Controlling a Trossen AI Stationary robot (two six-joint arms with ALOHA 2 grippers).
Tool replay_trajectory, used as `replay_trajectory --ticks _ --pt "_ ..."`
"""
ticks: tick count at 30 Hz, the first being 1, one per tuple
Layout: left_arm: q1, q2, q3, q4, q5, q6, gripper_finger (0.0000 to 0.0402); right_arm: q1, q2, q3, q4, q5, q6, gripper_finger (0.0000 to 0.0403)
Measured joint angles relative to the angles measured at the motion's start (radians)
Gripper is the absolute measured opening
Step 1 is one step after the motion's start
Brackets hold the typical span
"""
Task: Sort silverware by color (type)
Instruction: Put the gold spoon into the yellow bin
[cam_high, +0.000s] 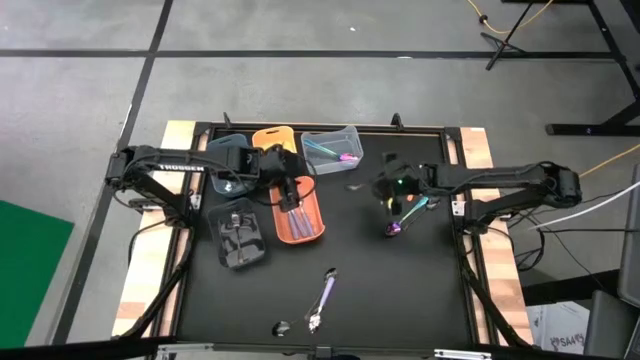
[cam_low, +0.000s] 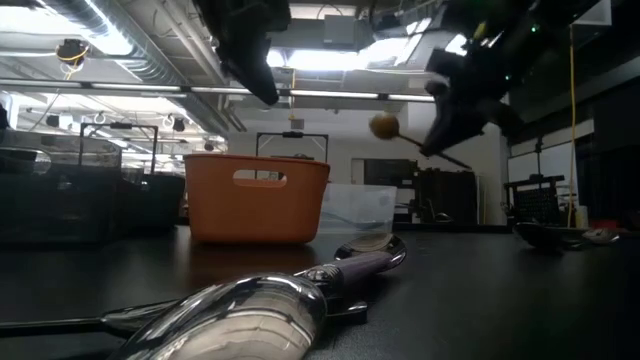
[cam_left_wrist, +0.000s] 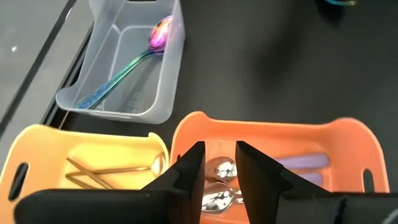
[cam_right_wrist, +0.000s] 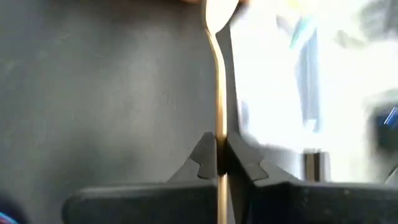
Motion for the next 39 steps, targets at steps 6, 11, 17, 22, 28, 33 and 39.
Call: replay_trajectory --ticks 6,11,17,22,28,33,39 --pt "0.036 0.0 0.0 0.049 0.085 -0.1 0.0082 0.089 0.0 0.0 0.159 0.01 -0.332 0.0004" --pt "0.061 0.0 0.0 0.175 0.247 -0.191 0.0082 0.144 0.0 0.0 0.298 0.046 -0.553 0.0005" --pt "0.065 0.0 0.0 0.276 0.289 -0.349 0.0082 0.196 -0.001 0.0 0.42 0.121 -0.724 0.0005" --pt "0.065 0.0 0.0 0.323 0.289 -0.448 0.0082 0.239 -0.001 0.0 0.473 0.124 -0.843 0.0005" --pt "0.063 0.005 0.0 0.389 0.296 -0.544 0.0082 0.289 -0.001 0.0 0.52 0.102 -0.968 0.0005" --pt "0.053 0.022 0.002 0.446 0.374 -0.605 0.0082 0.308 -0.001 0.001 0.544 0.074 -0.991 0.0005" --pt "0.01 0.06 0.001 0.457 0.417 -0.643 0.0082 0.304 -0.001 0.001 0.54 0.116 -0.992 0.0005"
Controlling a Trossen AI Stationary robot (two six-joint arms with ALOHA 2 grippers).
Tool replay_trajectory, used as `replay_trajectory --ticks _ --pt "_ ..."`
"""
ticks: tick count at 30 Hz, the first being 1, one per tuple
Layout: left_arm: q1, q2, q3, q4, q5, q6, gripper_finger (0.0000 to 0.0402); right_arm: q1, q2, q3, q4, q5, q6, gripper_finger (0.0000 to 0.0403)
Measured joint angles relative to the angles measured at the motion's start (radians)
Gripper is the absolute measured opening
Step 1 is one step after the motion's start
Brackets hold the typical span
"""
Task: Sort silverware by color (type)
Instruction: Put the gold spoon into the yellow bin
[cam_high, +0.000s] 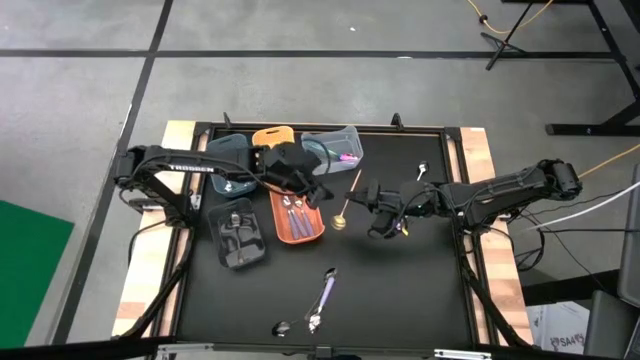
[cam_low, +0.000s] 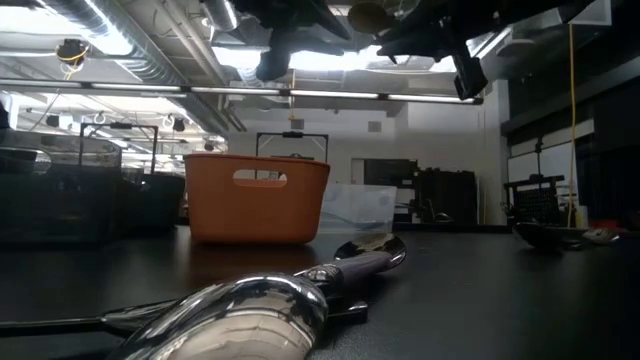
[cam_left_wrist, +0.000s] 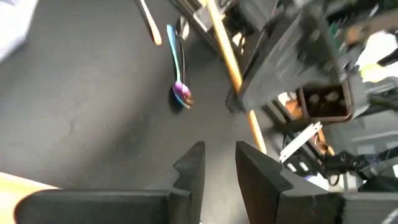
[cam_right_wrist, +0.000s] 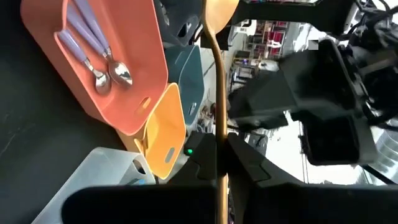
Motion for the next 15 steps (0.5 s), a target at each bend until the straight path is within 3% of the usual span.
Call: replay_trajectory --ticks 15 --pt "-0.037 0.057 0.0 0.155 -0.008 0.0 0.0082 0.0 0.0 0.0 -0.003 0.014 0.0 0.0005"
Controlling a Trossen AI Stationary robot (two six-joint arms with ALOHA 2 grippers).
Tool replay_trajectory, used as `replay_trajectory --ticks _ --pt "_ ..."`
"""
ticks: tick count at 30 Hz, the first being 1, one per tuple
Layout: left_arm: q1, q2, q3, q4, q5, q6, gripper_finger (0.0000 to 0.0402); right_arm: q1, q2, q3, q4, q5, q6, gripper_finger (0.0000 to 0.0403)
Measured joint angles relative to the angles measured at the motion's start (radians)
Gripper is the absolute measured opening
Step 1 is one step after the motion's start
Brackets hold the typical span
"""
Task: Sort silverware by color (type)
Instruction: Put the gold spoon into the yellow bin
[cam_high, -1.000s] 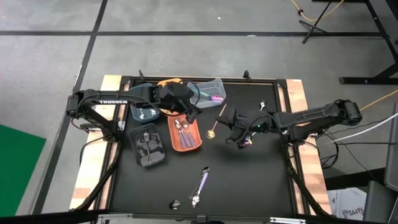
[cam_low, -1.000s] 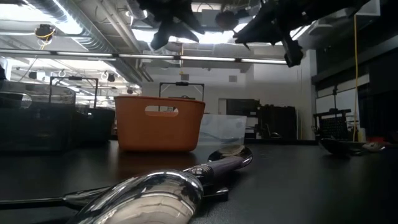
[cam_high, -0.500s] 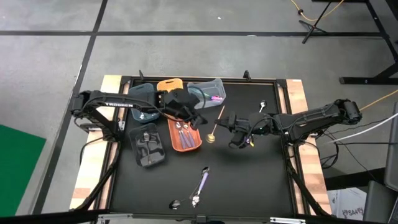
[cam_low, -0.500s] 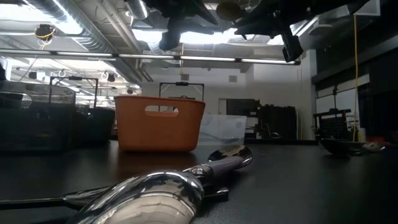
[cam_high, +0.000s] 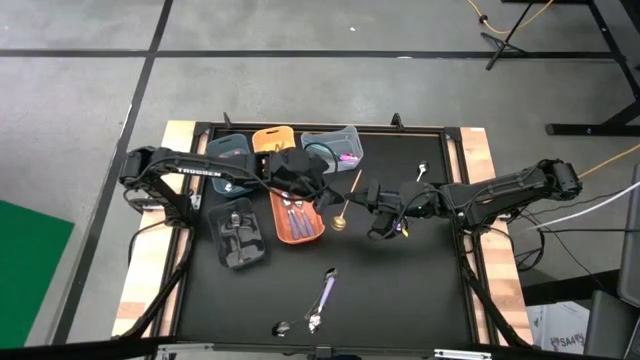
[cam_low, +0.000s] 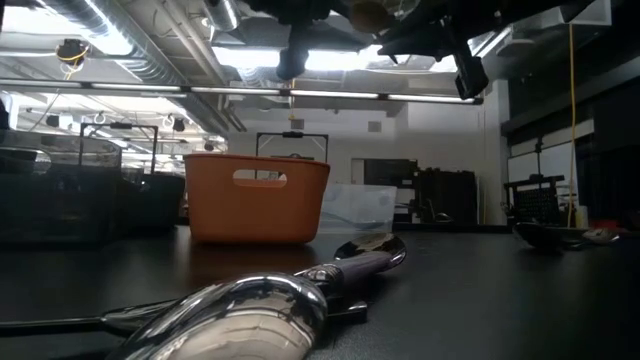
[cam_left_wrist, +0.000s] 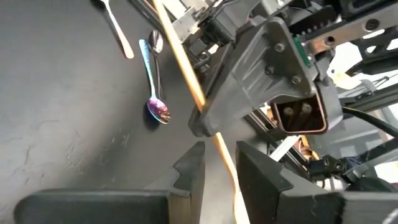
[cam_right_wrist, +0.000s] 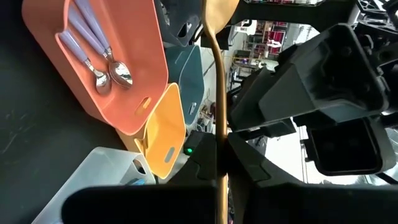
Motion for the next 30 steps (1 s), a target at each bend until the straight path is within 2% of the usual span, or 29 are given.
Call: replay_trajectory --ticks 26,30 --pt "-0.048 0.066 -0.001 0.076 -0.035 -0.022 0.0082 0.0 0.0 0.0 0.002 -0.001 0.0 0.0005" --pt "-0.048 0.066 -0.001 0.08 -0.035 -0.022 0.0073 0.0 0.0 0.0 0.002 -0.001 0.0 0.0005"
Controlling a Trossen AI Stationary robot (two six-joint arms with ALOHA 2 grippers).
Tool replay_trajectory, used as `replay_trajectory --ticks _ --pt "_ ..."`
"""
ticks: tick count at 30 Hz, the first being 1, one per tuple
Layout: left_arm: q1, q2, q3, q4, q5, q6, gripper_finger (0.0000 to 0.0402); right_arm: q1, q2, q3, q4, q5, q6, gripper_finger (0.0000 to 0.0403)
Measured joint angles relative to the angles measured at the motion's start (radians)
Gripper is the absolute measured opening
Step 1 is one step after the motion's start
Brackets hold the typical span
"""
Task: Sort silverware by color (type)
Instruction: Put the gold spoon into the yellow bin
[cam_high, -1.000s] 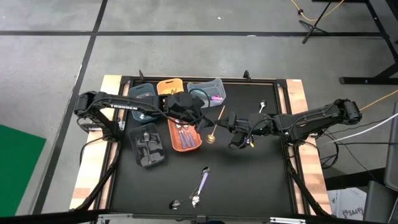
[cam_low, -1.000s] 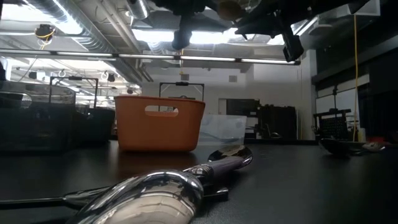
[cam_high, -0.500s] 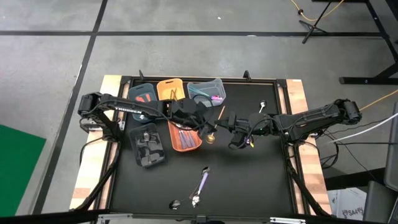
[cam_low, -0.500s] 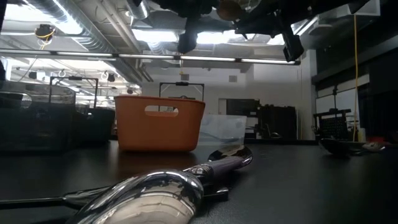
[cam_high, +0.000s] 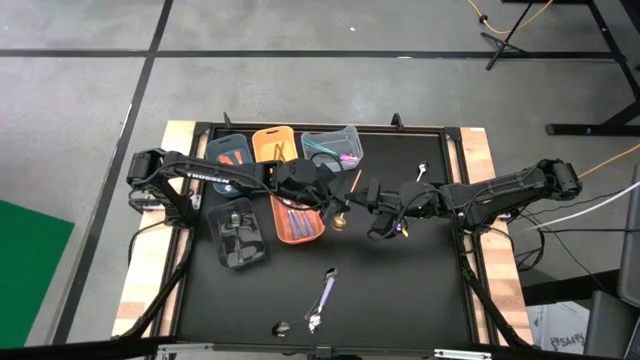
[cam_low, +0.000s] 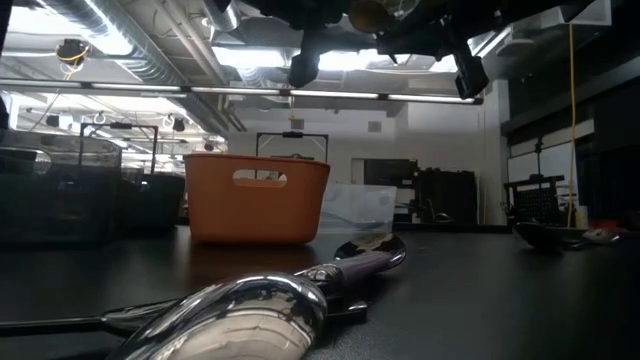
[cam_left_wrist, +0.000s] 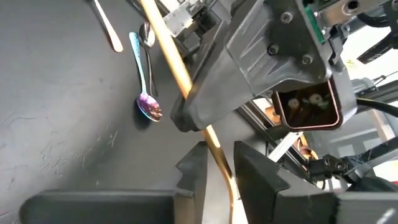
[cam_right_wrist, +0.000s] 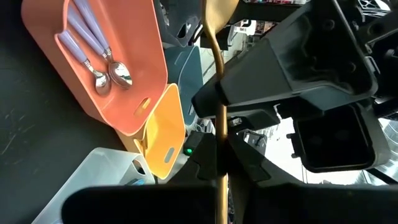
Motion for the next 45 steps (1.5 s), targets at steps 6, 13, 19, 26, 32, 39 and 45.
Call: replay_trajectory --ticks 6,13,19,26,32,39,45 --pt "0.001 0.0 0.0 -0.013 -0.014 -0.005 0.002 0.0 0.0 0.0 -0.003 0.002 -0.008 0.0005" --pt "0.001 0.0 -0.001 -0.022 -0.018 -0.007 0.001 0.0 0.0 0.0 -0.005 0.002 -0.006 0.0006" --pt "0.001 0.0 -0.001 -0.021 -0.017 -0.007 0.001 0.0 0.0 0.0 -0.005 0.002 -0.002 0.0006" --pt "0.007 0.0 -0.001 -0.02 -0.014 -0.003 0.001 0.0 0.0 0.0 -0.002 -0.007 0.004 0.0028" --pt "0.022 0.0 0.0 -0.013 -0.014 0.003 0.001 0.0 0.0 0.0 0.002 -0.014 0.006 0.0085" --pt "0.071 0.0 0.0 -0.035 -0.014 0.038 0.001 -0.001 0.0 0.0 0.001 0.058 0.01 0.0107" --pt "0.147 0.0 0.0 -0.092 -0.021 0.065 0.0009 0.0 0.0 0.0 -0.003 0.238 0.009 0.0108"
